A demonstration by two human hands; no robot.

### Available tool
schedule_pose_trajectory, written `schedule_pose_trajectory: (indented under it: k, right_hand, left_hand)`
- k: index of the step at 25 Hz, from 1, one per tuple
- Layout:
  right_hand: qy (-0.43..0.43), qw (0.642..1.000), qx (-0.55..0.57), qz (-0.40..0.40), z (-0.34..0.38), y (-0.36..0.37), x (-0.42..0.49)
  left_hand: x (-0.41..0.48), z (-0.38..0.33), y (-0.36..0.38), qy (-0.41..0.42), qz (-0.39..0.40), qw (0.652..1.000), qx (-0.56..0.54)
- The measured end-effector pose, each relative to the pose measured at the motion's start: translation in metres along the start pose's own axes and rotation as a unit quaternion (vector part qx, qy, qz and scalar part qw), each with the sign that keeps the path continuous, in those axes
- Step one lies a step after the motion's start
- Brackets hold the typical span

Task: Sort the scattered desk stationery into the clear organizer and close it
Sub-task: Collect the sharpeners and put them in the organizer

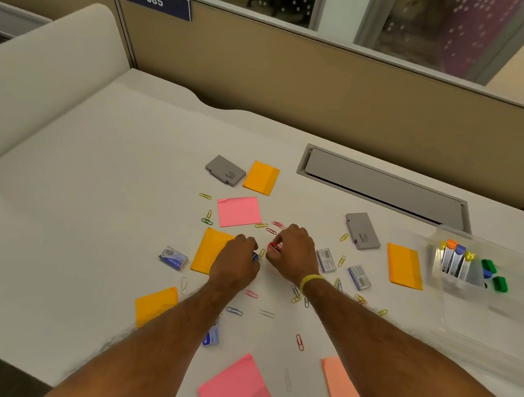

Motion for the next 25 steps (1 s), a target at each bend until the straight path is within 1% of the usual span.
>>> schedule_pose_trajectory:
  k: [1, 2, 4, 6, 8, 10, 11, 13, 14, 17, 19, 20, 21, 23, 24, 25]
  right_hand:
    - [0.022, 0.997, 0.07, -0.018, -0.002, -0.005, -0.003]
    - [0.047, 0.987, 0.152, -0.031, -0.006, -0.008, -0.006]
    - [0.102, 0.946, 0.304, -0.035, -0.011, -0.011, -0.013]
    - [0.172, 0.886, 0.429, -0.011, -0.015, -0.007, -0.026]
    - [0.246, 0.804, 0.541, 0.019, -0.017, 0.001, -0.042]
    - [0.289, 0.723, 0.626, 0.047, -0.017, 0.011, -0.06]
    - [0.301, 0.691, 0.655, 0.062, -0.017, 0.017, -0.068]
    - [0.312, 0.644, 0.693, 0.082, -0.017, 0.025, -0.082]
    - [0.313, 0.63, 0.705, 0.085, -0.017, 0.025, -0.089]
    - [0.293, 0.613, 0.728, 0.092, -0.015, 0.018, -0.107]
    - [0.283, 0.617, 0.729, 0.089, -0.018, 0.013, -0.117]
    - [0.281, 0.626, 0.723, 0.079, -0.024, 0.011, -0.122]
    - [0.283, 0.644, 0.708, 0.069, -0.032, 0.01, -0.127]
    - [0.288, 0.689, 0.664, 0.046, -0.049, 0.005, -0.136]
    - [0.291, 0.706, 0.645, 0.033, -0.058, 0.001, -0.141]
    - [0.297, 0.714, 0.634, 0.019, -0.067, -0.004, -0.147]
  left_hand:
    - [-0.001, -0.001, -0.003, -0.001, -0.013, 1.0, -0.021]
    - [-0.003, -0.001, -0.007, -0.005, -0.028, 0.998, -0.048]
    - [-0.009, -0.002, -0.012, -0.027, -0.055, 0.991, -0.122]
    - [-0.016, -0.005, -0.012, -0.056, -0.07, 0.973, -0.213]
    - [-0.026, -0.014, -0.009, -0.057, -0.066, 0.958, -0.274]
    - [-0.037, -0.026, -0.006, -0.046, -0.049, 0.954, -0.293]
    - [-0.042, -0.032, -0.004, -0.044, -0.043, 0.954, -0.294]
    - [-0.052, -0.041, -0.001, -0.04, -0.041, 0.955, -0.291]
    - [-0.056, -0.045, 0.0, -0.036, -0.042, 0.957, -0.285]
    - [-0.07, -0.054, 0.006, -0.01, -0.039, 0.966, -0.255]
    - [-0.077, -0.059, 0.009, 0.018, -0.037, 0.97, -0.241]
    - [-0.081, -0.062, 0.011, 0.032, -0.036, 0.97, -0.24]
    - [-0.083, -0.065, 0.012, 0.041, -0.036, 0.969, -0.241]
    - [-0.087, -0.072, 0.016, 0.052, -0.032, 0.969, -0.239]
    - [-0.088, -0.075, 0.018, 0.056, -0.029, 0.971, -0.229]
    - [-0.09, -0.08, 0.021, 0.062, -0.025, 0.974, -0.217]
Point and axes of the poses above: each hand's wrist, its own x-axis towards the middle knuckle, its own y-axis out of the palm, z = x × y, the point moved 6 cm from there along x, towards the middle knuckle, and after that the axes turned 2 degrees about x, right-handed, at the moved point
